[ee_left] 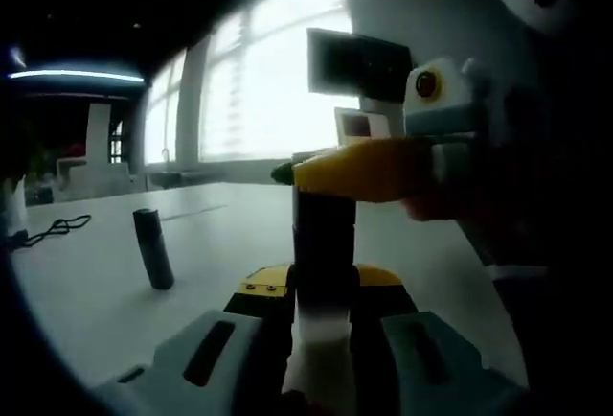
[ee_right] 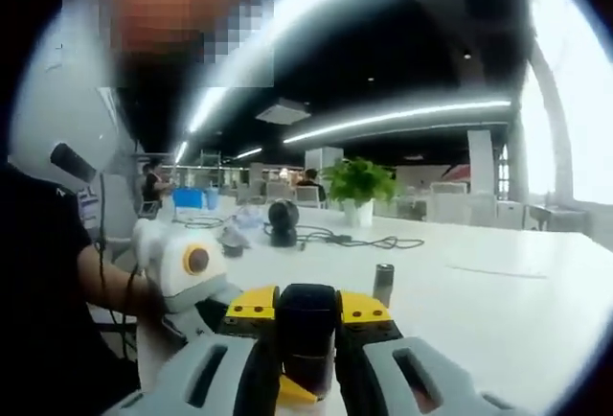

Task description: Pick up cosmetic bottle twist off cap place on table pick up cap screw tight cap place on table

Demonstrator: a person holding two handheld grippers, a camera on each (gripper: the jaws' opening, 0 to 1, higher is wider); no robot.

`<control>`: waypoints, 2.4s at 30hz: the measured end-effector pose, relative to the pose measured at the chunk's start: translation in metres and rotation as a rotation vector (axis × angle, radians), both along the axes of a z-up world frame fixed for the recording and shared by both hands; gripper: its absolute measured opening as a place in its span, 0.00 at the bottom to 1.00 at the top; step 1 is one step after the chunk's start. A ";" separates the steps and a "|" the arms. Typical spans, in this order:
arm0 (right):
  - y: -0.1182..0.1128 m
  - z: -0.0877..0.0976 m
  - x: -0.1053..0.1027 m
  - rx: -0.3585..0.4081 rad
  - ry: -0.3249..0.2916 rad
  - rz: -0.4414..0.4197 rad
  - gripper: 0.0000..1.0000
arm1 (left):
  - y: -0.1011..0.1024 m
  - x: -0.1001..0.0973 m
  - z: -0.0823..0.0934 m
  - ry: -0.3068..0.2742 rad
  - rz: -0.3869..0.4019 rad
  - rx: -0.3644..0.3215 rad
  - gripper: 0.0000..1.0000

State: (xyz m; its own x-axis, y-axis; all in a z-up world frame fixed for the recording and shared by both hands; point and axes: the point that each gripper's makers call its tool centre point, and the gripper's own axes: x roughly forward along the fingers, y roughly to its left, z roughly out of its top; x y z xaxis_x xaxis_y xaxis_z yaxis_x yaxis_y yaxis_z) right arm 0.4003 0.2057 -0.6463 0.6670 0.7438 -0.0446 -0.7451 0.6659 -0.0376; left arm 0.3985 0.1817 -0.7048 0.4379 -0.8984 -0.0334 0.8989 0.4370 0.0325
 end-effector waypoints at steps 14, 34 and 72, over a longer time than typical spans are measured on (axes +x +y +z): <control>0.007 0.000 -0.016 -0.051 0.009 0.294 0.15 | -0.002 -0.014 0.001 0.008 -0.088 -0.003 0.11; 0.009 0.000 -0.036 -0.045 -0.008 0.687 0.15 | -0.007 -0.024 0.001 0.007 -0.146 -0.001 0.12; 0.017 0.007 -0.022 0.052 0.075 0.720 0.37 | -0.005 -0.016 0.000 0.012 -0.118 -0.007 0.12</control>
